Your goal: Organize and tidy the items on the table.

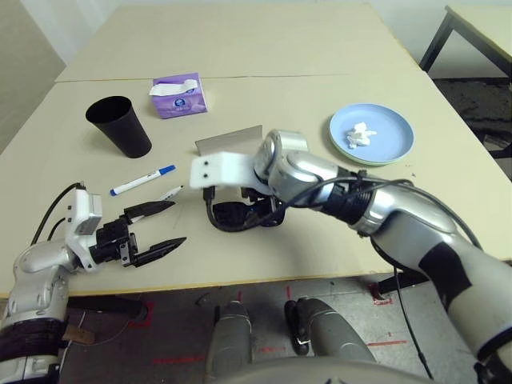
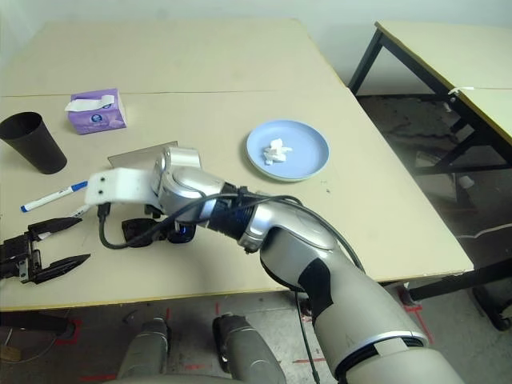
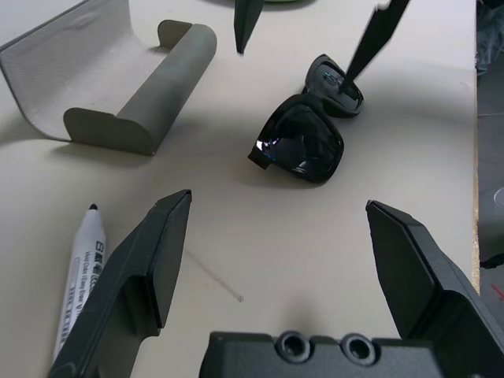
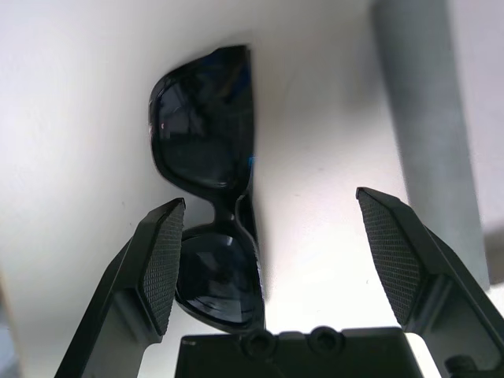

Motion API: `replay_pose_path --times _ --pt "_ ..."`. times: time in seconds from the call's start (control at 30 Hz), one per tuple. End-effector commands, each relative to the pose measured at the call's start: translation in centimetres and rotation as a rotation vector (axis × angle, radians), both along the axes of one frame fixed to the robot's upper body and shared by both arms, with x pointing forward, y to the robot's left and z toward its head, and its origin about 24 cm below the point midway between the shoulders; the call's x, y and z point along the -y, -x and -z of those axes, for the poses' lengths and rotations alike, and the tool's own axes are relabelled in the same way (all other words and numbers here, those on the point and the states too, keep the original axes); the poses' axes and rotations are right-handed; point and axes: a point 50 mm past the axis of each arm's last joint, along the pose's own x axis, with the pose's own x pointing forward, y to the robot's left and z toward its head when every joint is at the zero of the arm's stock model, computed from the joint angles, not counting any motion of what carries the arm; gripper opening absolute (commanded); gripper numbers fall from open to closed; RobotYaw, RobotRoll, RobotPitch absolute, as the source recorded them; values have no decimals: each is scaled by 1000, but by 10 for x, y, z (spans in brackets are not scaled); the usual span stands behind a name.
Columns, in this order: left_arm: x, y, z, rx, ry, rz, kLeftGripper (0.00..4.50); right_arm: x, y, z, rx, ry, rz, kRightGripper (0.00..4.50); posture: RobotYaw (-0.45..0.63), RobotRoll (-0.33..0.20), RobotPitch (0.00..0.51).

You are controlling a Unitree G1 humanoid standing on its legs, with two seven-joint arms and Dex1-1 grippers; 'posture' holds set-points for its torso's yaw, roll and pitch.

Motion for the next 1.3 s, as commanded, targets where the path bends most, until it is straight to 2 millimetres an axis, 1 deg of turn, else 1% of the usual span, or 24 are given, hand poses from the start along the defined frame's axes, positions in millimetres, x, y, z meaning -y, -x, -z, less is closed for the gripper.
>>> replay_pose_path --times 0.03,0.27,0.5,0.77,0.97,1.3 --pt "2 1 7 -17 -11 6 4500 1 3 2 -78 -25 70 4459 6 0 152" --pt "2 -1 8 -16 -22 18 4500 1 12 5 -166 -42 146 4459 -1 0 156" --pt "1 -1 8 -18 -27 18 4500 -2 14 14 -172 -40 177 4459 0 0 156" --pt "3 1 10 -21 -19 16 4500 5 13 23 -144 7 164 4459 9 0 159" --pt "4 1 11 -23 -13 13 4500 8 13 25 -131 23 154 4459 10 0 160" --pt "4 1 12 -27 -11 9 4500 -1 19 23 -128 2 109 4459 12 0 161"
